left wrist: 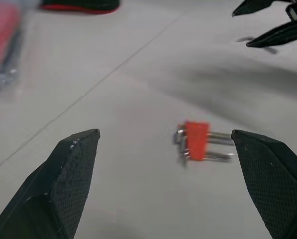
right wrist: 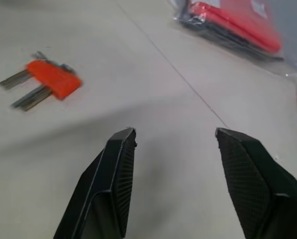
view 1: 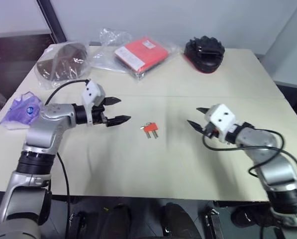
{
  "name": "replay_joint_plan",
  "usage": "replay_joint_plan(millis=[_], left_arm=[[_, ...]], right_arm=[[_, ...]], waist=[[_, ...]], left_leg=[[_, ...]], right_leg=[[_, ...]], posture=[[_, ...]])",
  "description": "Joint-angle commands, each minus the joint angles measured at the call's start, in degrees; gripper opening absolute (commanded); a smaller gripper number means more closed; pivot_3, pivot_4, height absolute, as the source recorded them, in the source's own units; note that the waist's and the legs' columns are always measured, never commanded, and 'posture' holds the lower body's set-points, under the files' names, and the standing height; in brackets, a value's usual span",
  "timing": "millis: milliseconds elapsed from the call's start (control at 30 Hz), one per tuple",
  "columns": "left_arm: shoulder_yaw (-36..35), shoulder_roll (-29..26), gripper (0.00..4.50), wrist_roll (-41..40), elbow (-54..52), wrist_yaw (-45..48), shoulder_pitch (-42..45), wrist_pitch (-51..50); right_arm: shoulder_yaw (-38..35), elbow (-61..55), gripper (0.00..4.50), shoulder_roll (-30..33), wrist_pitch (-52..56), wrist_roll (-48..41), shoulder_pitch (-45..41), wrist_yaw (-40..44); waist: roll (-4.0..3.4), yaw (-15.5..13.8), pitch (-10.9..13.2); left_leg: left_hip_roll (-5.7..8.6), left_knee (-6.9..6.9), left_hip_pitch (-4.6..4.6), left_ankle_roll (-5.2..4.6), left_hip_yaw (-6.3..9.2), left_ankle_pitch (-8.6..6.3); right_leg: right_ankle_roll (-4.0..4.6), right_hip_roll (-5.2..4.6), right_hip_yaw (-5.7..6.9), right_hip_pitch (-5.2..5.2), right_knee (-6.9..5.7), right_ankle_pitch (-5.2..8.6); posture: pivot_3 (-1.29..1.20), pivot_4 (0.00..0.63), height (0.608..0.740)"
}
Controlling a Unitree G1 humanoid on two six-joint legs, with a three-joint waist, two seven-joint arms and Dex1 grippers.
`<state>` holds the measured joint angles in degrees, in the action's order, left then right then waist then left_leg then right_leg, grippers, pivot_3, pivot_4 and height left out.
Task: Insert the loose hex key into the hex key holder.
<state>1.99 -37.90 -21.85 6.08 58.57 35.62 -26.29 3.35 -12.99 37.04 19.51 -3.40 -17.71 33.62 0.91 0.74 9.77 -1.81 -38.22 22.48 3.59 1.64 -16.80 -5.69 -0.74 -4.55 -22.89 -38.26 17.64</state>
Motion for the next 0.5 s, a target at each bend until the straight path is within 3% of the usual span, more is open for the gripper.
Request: replay_joint_plan(millis=[33, 300, 500], left_arm=[[-1.7, -0.2, 4.44, -0.2, -1.0, 0.1, 0.4, 1.2], [-2.3, -0.4, 4.44, -0.2, -1.6, 0.0, -0.8, 1.6], [-2.6, -0.5, 4.44, -0.3, -1.6, 0.0, -1.1, 1.9]], right_arm=[[3.3, 4.1, 2.63, -4.7, -2.5, 3.1, -3.0, -3.1], [10.2, 8.1, 2.63, -10.8, -2.8, 6.0, -2.7, -2.6], [11.4, 9.7, 2.63, -13.5, -2.8, 6.5, -3.2, -2.6]], waist=[[0.0, 0.0, 0.0], [0.0, 0.2, 0.0], [-0.01, 0.3, 0.0]], left_leg=[[-0.01, 0.0, 0.0, 0.0, 0.0, 0.0], [-0.01, -0.01, -0.01, 0.0, 0.02, 0.0], [-0.01, -0.02, -0.04, 0.0, 0.02, 0.0]], right_leg=[[0.0, 0.0, 0.01, 0.0, 0.01, 0.0], [0.0, 0.01, 0.04, 0.0, -0.06, 0.0], [0.0, 0.02, 0.04, 0.0, -0.12, 0.0]], posture=[[0.0, 0.15, 0.74], [0.0, 0.15, 0.74], [0.0, 0.15, 0.74]])
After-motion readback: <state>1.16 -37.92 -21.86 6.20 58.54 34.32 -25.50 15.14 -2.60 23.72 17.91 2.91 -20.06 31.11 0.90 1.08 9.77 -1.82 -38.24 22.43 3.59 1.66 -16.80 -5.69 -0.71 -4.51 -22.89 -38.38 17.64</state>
